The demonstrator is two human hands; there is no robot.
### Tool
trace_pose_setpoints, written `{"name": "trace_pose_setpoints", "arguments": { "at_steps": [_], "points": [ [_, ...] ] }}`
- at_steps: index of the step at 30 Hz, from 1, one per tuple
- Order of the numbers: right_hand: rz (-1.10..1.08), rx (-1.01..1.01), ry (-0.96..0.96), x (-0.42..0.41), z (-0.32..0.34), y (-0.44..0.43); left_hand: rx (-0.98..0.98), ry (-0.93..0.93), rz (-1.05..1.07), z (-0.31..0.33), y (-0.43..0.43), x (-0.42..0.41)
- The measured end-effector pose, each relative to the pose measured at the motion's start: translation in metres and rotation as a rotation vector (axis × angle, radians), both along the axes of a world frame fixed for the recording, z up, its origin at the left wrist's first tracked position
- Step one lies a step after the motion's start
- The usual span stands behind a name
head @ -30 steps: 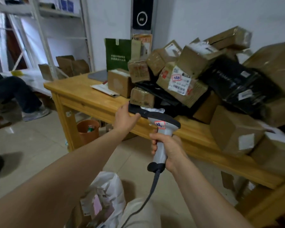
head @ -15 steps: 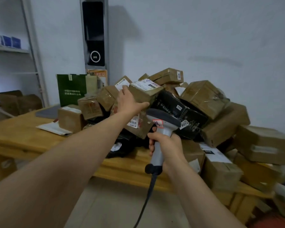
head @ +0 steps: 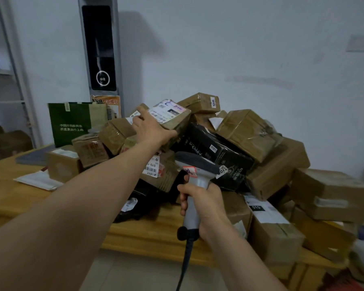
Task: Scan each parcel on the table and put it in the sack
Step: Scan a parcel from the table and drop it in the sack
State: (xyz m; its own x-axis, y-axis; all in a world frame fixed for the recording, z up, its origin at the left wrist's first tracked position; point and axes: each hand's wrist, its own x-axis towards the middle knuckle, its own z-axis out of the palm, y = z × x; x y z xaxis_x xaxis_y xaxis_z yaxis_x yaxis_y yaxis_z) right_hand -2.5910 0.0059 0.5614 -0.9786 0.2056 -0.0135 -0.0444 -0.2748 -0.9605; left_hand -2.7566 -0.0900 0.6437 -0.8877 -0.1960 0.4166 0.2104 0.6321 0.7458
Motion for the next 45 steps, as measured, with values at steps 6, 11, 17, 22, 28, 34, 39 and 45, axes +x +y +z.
{"name": "trace_pose_setpoints", "arguments": {
  "at_steps": [6,11,17,22,28,34,39,45],
  "points": [
    [-0.051,-0.050,0.032,0.006,-0.001,-0.016,0.163,0.086,-0.031,-0.009,-0.032,0.046],
    [-0.189,-0.185,0.162,0.013,0.000,-0.044,0.218,0.052,-0.077,-0.051,-0.085,0.115],
    [-0.064,-0.183,0.141,0.037,-0.015,-0.097,0.126,0.009,-0.157,-0.118,-0.141,0.181],
    [-0.025,-0.177,0.094,0.044,-0.030,-0.121,0.533,0.042,-0.258,-0.131,-0.177,0.208],
    [0.038,-0.236,0.038,0.047,-0.042,-0.138,0.826,-0.122,-0.349,-0.127,-0.198,0.227],
    [0.109,-0.136,0.088,0.048,-0.059,-0.144,0.822,-0.191,-0.201,-0.109,-0.228,0.229],
    [0.371,0.205,0.105,0.063,-0.073,-0.140,0.521,-0.211,-0.052,-0.079,-0.284,0.217],
    [0.522,0.385,0.121,0.082,-0.079,-0.155,0.239,-0.355,0.080,-0.068,-0.314,0.210]
  ]
}}
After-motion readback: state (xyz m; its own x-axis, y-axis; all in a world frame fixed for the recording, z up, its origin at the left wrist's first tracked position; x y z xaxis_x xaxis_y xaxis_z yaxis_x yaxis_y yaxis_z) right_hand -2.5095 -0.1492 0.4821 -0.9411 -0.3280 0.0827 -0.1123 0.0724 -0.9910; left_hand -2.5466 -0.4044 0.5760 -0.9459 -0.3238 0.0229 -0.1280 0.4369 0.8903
